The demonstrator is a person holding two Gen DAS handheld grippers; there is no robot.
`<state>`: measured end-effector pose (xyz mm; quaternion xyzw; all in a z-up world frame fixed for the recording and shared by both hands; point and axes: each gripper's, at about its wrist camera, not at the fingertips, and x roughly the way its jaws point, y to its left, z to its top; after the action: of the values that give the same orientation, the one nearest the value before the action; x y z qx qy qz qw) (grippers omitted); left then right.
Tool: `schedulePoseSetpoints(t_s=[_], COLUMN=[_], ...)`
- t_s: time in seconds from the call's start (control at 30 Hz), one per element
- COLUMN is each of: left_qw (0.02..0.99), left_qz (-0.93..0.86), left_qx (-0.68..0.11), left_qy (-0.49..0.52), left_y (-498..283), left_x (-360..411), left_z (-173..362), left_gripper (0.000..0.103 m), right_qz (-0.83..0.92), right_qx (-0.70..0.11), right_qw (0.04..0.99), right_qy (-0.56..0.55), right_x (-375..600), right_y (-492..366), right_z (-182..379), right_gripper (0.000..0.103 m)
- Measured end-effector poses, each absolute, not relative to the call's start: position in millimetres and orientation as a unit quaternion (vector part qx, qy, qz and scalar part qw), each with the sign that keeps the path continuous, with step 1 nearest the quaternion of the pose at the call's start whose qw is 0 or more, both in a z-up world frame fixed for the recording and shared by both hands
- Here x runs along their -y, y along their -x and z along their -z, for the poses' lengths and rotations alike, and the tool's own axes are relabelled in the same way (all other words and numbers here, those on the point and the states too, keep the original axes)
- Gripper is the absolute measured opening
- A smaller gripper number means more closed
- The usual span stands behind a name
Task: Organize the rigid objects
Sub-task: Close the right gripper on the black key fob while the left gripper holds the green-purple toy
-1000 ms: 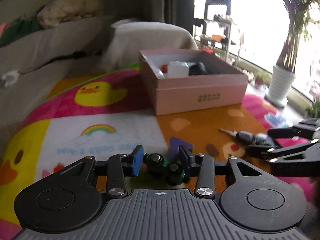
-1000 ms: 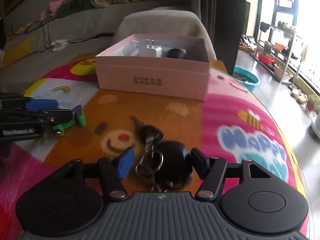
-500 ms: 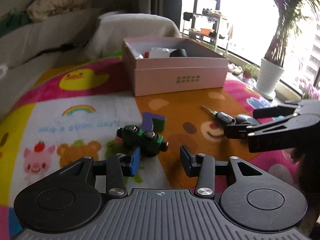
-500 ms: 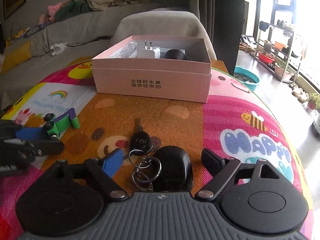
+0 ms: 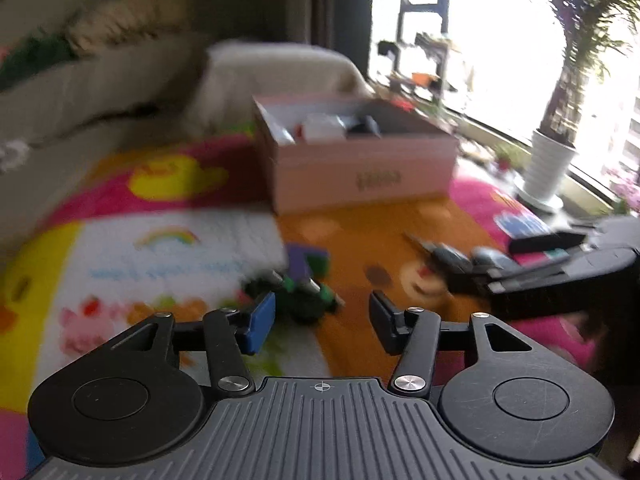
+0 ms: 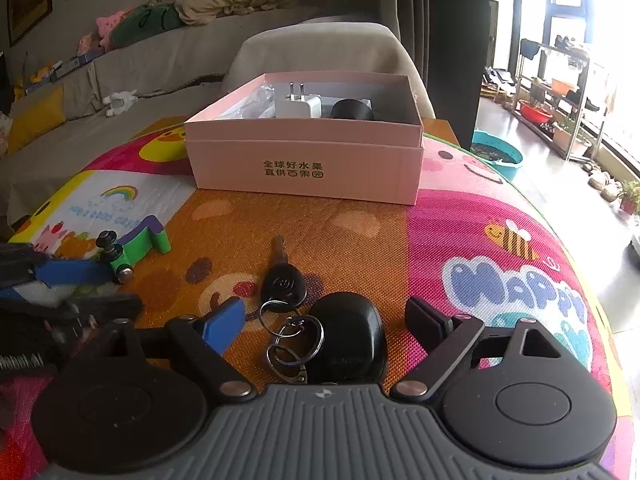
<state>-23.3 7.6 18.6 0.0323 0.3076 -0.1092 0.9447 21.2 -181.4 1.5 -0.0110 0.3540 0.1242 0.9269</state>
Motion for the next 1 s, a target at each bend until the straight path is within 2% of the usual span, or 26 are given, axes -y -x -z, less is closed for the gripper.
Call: schedulePoseSetpoints(t_s=[0.23, 0.37, 0.6, 0.77, 1.0], left_qw=[0.947, 0.938, 0.934, 0.934, 0.936], left_qz=[0.081, 0.092, 0.132, 0.138, 0.142], left_qx=[-0.307, -0.331, -0.329, -0.327, -0.322], left_qy=[-0.047, -0.032, -0.035, -0.038, -0.02], left_y=[-1, -16, -14, -13, -14], left_x=[-10, -11, -14, -14, -21], left_z=[-15, -4, -2, -1, 1], left_gripper=[0.061, 0.062, 0.061, 0.061, 0.06], right_qz=[-0.128, -0.129, -0.132, -0.145, -0.163], right_qx=[-0.354, -0.355, -0.355, -0.367, -0.392], right_qw=[0.926, 0.926, 0.925, 0.919, 0.904], right_qy=[0.005, 0.005, 0.007, 0.013, 0.051], right_x=[183, 182, 182, 179, 175], right_y=[-22, -22, -23, -25, -21], right_z=[-2, -1, 0, 1, -1], right_gripper=[0.09, 0.091, 0.093, 0.103, 0.103])
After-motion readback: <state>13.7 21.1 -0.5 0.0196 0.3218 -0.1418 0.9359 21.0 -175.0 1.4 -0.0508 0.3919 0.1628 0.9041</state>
